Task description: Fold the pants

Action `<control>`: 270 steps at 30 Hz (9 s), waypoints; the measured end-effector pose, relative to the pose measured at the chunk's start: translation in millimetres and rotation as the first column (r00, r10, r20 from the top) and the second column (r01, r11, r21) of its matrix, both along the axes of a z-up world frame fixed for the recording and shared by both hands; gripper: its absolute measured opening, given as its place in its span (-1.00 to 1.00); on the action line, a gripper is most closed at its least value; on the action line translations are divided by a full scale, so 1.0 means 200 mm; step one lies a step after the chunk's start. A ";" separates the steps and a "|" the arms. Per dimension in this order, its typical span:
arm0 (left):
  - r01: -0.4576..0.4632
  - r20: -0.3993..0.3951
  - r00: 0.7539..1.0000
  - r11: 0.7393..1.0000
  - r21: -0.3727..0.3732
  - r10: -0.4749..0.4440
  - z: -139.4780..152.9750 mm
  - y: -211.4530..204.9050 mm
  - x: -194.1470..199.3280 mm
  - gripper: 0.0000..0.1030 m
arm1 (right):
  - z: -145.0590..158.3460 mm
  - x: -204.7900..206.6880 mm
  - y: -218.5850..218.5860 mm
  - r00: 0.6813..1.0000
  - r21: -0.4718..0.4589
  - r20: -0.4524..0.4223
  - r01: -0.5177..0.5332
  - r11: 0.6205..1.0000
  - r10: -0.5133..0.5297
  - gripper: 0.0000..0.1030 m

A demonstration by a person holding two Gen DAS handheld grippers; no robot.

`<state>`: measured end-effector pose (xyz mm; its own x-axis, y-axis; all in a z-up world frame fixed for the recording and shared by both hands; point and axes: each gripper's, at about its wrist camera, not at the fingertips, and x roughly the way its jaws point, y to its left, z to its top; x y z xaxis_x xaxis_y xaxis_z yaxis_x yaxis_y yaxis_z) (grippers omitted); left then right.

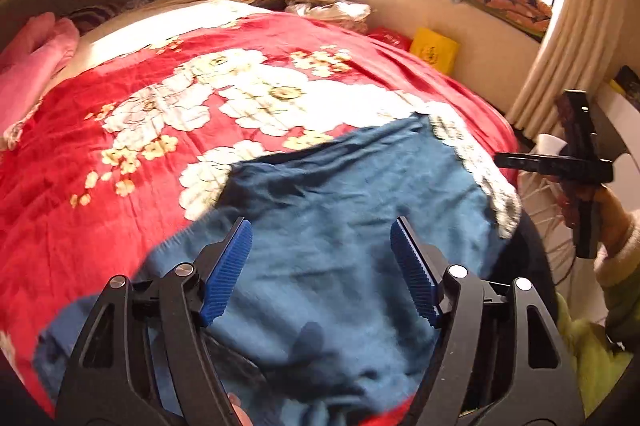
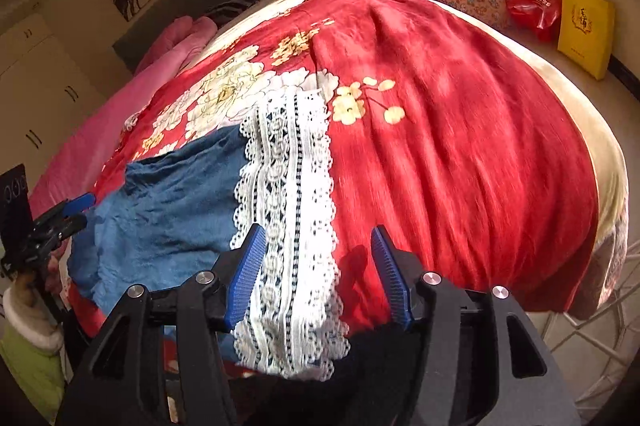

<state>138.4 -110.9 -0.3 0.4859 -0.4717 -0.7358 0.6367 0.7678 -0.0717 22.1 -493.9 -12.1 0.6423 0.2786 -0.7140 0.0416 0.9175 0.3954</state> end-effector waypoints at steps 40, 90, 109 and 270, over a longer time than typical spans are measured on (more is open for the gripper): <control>-0.284 -0.109 0.957 0.944 -0.167 0.269 0.06 0.16 0.33 0.28 | 0.10 0.41 -0.16 0.999 0.032 0.022 -0.033 0.999 0.032 0.28; -0.690 -0.130 0.724 0.707 -0.157 0.678 -0.07 0.97 -0.37 0.13 | 0.09 -0.03 -0.16 0.999 -0.055 0.014 0.048 0.997 -0.047 -0.01; -0.422 -0.042 0.907 0.904 -0.063 0.420 -0.06 0.26 -0.25 0.41 | 0.09 0.07 0.43 0.974 -0.151 0.007 -0.221 0.964 0.225 0.12; -0.433 -0.567 0.804 0.829 -0.354 0.178 -0.27 0.27 -0.17 0.14 | 0.09 0.17 0.51 0.958 0.000 0.044 -0.283 0.959 0.283 0.36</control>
<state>105.2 -57.8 -53.3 0.2953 -0.6948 -0.6557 0.1501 0.7116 -0.6864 56.4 -391.6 6.4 0.5667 0.4580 -0.6849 -0.2366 0.8867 0.3972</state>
